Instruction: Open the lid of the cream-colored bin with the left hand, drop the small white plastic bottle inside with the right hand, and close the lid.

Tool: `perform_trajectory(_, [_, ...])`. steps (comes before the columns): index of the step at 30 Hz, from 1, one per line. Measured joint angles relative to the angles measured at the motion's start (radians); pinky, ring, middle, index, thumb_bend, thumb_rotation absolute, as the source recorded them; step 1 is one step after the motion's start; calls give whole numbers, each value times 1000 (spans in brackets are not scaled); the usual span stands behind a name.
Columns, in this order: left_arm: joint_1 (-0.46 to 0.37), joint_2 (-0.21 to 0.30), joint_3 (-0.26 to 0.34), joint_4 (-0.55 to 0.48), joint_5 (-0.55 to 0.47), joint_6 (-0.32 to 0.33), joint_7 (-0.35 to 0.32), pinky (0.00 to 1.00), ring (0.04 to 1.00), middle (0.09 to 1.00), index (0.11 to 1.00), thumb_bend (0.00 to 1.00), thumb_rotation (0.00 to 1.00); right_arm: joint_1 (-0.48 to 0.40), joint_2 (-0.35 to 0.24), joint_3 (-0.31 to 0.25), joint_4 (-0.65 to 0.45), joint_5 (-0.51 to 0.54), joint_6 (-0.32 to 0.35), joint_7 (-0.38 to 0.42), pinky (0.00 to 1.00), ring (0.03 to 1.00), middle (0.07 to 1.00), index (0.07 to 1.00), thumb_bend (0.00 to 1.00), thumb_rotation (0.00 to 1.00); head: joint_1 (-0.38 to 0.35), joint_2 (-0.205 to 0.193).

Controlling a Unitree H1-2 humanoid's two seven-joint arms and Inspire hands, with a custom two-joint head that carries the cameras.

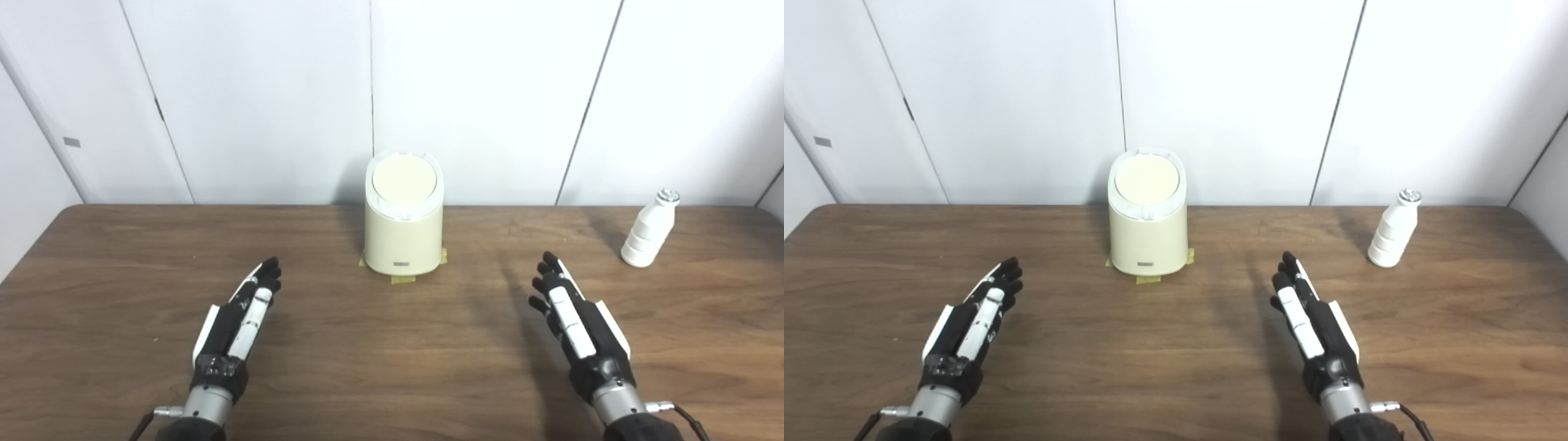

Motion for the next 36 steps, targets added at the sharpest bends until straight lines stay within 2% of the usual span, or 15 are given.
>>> perform_trajectory(9, [0,9,-5,0,7,0,0,1000,974,939,948,329,792,0,-5,12,-1,-34,3,-2,964,961,971,991,564,907,-2,2])
perform_trajectory(23, [1,10,-12,-9,8,10,-1,1000,971,940,942,348,778,1,-6,11,-17,-33,11,-2,939,956,967,986,593,892,-17,-9])
perform_trajectory(27, [13,9,-28,-61,26,36,0,1000,974,939,950,402,667,14,-14,10,-42,-29,12,2,943,962,969,986,606,894,-2,-17])
perform_trajectory(28, [15,9,-30,-72,30,40,0,1000,975,937,952,429,587,18,-19,7,-42,-23,12,4,951,961,967,983,600,879,-2,-17])
perform_trajectory(31, [24,-1,-27,-99,31,55,9,960,961,929,953,524,449,39,-31,-7,-41,-6,11,8,951,958,963,978,605,865,2,-34])
perform_trajectory(33, [27,-20,-25,-114,38,70,31,940,945,916,951,569,406,50,-37,-15,-38,3,11,9,953,956,961,975,605,854,2,-52])
perform_trajectory(36, [26,-41,-40,-122,92,84,61,979,939,904,947,620,381,59,-37,-20,-36,11,10,9,946,954,960,980,583,858,5,-70])
